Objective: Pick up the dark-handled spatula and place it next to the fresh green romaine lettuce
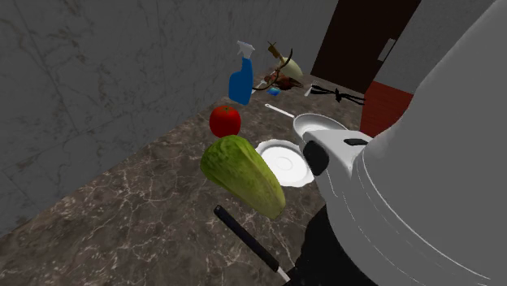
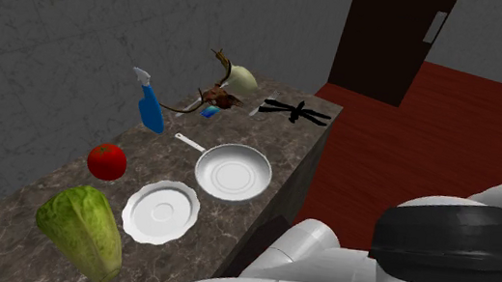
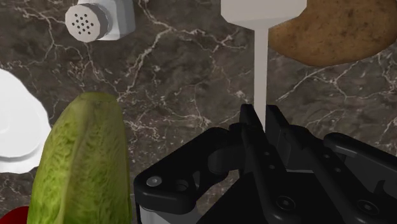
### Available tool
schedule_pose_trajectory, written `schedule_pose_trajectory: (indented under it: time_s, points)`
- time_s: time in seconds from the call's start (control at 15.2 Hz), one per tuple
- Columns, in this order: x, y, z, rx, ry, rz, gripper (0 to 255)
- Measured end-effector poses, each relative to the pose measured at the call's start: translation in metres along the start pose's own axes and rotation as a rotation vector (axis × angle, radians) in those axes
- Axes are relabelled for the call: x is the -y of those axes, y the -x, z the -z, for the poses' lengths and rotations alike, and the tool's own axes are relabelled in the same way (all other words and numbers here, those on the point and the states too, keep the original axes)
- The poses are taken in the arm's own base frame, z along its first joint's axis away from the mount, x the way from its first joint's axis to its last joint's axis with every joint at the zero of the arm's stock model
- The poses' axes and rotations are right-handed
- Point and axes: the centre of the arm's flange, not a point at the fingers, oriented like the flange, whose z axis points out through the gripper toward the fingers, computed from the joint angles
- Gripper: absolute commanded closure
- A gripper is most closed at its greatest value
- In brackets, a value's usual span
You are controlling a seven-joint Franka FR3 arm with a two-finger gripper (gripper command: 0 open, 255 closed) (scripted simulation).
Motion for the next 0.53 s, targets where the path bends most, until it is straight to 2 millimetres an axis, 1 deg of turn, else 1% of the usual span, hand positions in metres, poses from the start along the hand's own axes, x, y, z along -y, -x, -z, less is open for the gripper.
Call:
schedule_pose_trajectory:
  time_s: [0.53]
  points:
    - [0.001, 0.004, -0.041, 0.0, 0.0, 0.0, 255]
